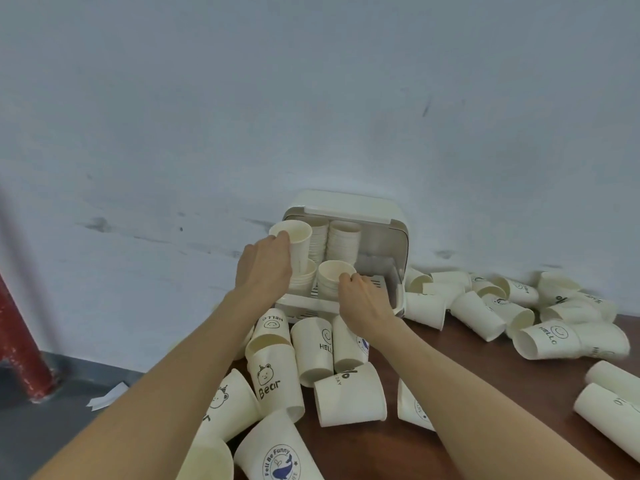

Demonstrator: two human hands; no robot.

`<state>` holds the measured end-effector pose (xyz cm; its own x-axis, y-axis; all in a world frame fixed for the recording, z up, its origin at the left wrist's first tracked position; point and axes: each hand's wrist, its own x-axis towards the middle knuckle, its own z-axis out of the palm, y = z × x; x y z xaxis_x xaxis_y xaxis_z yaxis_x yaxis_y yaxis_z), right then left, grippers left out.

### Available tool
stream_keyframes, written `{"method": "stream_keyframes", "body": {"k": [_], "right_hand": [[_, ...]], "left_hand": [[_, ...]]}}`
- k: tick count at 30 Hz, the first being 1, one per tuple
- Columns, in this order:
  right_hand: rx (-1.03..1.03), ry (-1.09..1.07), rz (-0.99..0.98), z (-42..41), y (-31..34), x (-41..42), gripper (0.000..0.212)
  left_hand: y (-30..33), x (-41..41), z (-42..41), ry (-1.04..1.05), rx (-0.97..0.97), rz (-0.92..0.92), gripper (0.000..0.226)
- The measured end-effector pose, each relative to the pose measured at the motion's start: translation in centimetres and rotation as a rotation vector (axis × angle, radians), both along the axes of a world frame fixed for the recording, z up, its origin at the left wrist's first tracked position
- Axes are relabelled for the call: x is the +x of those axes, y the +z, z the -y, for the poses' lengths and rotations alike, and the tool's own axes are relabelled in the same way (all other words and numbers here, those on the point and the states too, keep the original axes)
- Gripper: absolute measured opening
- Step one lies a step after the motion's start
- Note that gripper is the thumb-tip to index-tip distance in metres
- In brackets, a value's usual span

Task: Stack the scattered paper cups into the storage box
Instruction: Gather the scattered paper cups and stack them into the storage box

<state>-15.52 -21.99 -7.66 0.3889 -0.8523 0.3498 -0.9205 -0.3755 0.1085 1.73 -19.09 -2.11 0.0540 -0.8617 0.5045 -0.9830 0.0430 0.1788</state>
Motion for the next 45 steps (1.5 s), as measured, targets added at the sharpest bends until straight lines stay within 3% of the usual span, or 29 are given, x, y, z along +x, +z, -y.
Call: {"method": "stream_keyframes", "body": {"k": [9, 15, 26, 32, 36, 40, 45], "right_hand": [[-0.029, -0.006, 0.029, 0.0, -1.0, 0.0, 0.023], [-0.050, 0.000, 0.018, 0.2, -1.2, 0.0, 0.023], [-0.071, -0.001, 0.039, 0.0, -1.7, 0.2, 0.027], [-0.073, -0.036, 0.036, 0.1, -1.9, 0.3, 0.047], [-0.034, -0.038, 0.071, 0.1, -1.6, 0.2, 0.066], [-0.027, -0.005, 0.091, -1.0, -0.9, 0.0, 0.073], [-0.061, 0.005, 0.003, -3.7, 0.3, -1.2, 0.054]], "left_hand": [[-0.4, -0.6, 2.2, 0.025, -0.073, 0.013, 0.022], [-2.4, -0.3, 3.1, 0.015, 0.107, 0.197, 0.023], [-4.0, -0.8, 2.9, -0.030, 0.296, 0.296, 0.024], [-3.8, -1.6, 2.4, -0.016, 0.342, 0.293, 0.032], [-3.1, -2.4, 1.0, -0.010, 0.263, 0.301, 0.041], [-1.7, -3.3, -0.9, -0.086, 0.144, 0.279, 0.027], [0.2, -5.4, -3.9, -0.190, 0.007, 0.198, 0.028]]}}
